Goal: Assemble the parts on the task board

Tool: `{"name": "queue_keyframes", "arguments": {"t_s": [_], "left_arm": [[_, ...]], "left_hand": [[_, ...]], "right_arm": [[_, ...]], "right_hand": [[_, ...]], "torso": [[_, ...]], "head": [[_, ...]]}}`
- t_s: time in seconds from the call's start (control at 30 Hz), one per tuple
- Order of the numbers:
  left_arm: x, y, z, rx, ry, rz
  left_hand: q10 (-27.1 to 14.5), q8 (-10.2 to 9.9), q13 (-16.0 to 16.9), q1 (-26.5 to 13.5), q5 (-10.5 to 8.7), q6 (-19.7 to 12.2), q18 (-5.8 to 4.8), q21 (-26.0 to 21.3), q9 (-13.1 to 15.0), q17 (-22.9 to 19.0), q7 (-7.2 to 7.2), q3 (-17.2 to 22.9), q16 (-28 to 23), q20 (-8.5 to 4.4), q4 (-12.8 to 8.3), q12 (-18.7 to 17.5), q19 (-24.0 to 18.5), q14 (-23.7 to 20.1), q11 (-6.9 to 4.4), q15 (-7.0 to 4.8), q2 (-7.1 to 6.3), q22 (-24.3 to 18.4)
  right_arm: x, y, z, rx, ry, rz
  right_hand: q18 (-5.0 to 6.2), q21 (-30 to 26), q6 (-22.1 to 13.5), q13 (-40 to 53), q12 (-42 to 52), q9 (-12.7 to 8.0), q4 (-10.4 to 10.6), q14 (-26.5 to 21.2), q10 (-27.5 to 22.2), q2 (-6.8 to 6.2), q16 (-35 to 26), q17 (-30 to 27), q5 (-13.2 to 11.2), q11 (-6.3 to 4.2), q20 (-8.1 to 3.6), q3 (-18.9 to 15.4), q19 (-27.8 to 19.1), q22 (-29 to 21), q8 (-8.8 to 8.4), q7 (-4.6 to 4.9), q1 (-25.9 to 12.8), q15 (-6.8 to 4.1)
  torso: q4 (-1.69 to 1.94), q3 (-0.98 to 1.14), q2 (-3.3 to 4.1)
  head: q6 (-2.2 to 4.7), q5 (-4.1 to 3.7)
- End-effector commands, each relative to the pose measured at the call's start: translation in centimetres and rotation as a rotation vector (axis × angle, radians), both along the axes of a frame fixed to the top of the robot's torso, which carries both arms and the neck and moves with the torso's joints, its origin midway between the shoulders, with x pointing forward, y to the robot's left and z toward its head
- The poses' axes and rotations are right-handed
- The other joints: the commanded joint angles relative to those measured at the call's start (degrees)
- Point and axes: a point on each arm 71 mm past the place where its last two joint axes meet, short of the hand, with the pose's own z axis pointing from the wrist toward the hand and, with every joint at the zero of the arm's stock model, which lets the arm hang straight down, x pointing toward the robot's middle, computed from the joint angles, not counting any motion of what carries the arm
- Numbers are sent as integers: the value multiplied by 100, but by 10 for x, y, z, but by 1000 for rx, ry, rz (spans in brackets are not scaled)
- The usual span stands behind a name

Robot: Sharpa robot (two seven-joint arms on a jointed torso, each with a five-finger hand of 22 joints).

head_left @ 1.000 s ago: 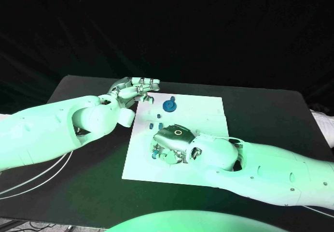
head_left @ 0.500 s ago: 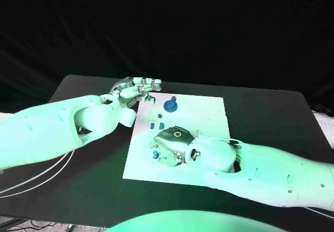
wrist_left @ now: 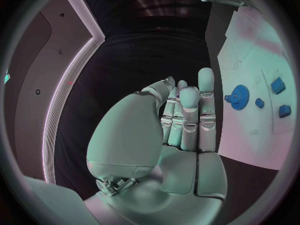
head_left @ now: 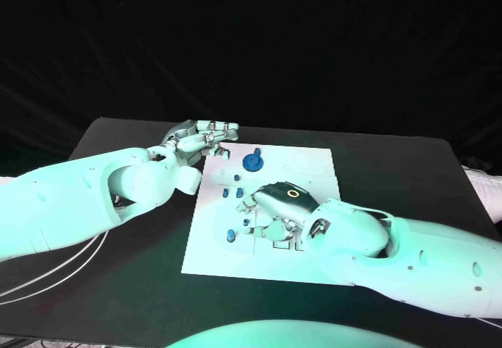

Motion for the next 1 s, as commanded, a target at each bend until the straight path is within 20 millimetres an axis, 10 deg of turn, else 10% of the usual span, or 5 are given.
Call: {"name": "queue_keyframes", "arguments": {"t_s": [0.03, 0.3, 0.43, 0.7, 1.0], "left_arm": [[-1, -1, 0, -4, -2, -13], [-3, 0, -2, -2, 0, -10], [-4, 0, -3, -3, 3, -13], [-3, 0, -4, -3, -3, -2], [-4, 1, -6, -3, 0, -2]], "left_hand": [[-50, 10, 9, -32, 30, -28, 106, -20, -6, -5, 2, -21, -18, 18, 9, 11, -19, -45, 8, 3, 47, -8], [-52, 11, 10, -27, 30, -28, 107, -21, -7, -16, 0, -20, -23, 19, 6, 14, -19, -49, 6, 3, 49, -9], [-52, 11, 10, -27, 30, -28, 107, -21, -7, -16, 0, -20, -23, 19, 6, 14, -19, -49, 6, 3, 49, -9], [-53, 15, 12, -20, 30, -27, 108, -24, -6, -7, -2, -20, -15, 19, 2, 22, -19, -46, 4, 1, 50, -10], [-52, 18, 13, -18, 31, -25, 108, -25, -5, -2, -3, -19, -12, 19, 1, 26, -18, -44, 3, 1, 53, -11]], "right_arm": [[10, -30, 11, 126, 146, -110], [14, -111, 22, 122, 311, -366], [7, -135, 16, 75, 366, -460], [-5, -152, -1, -45, 371, -560], [-9, -149, -9, -132, 352, -568]], "right_hand": [[29, 22, 125, 12, 131, 5, 46, 87, 276, 80, -6, 14, 5, -19, -64, 47, 53, 80, 24, 28, -4, -57], [-123, 603, 373, 500, 1025, 15, 307, 295, 1871, -63, 552, 819, 132, -393, -322, -176, 522, 1034, 107, -240, -365, -348], [-221, 918, 423, 2184, 2679, 26, 591, 324, 2078, -132, 704, 990, 784, -477, -465, -668, 728, 1550, 215, -406, -687, -514], [-238, 1055, 391, 6179, 6201, 85, 1207, 402, 2102, 112, 1159, 1725, 1152, -506, -465, -1493, 711, 1741, 517, -385, -806, -464], [-242, 1094, 406, 6704, 6601, 155, 1263, 427, 2182, 236, 1278, 1943, 1149, -523, -465, -1836, 713, 1800, 683, -402, -1036, -462]], "torso": [[-10, -20, 1], [-90, -24, -4], [-124, -23, -15], [-165, -27, -37], [-143, -40, -34]], "head": [[45, -90], [124, -246], [123, -308], [111, -373], [97, -395]]}}
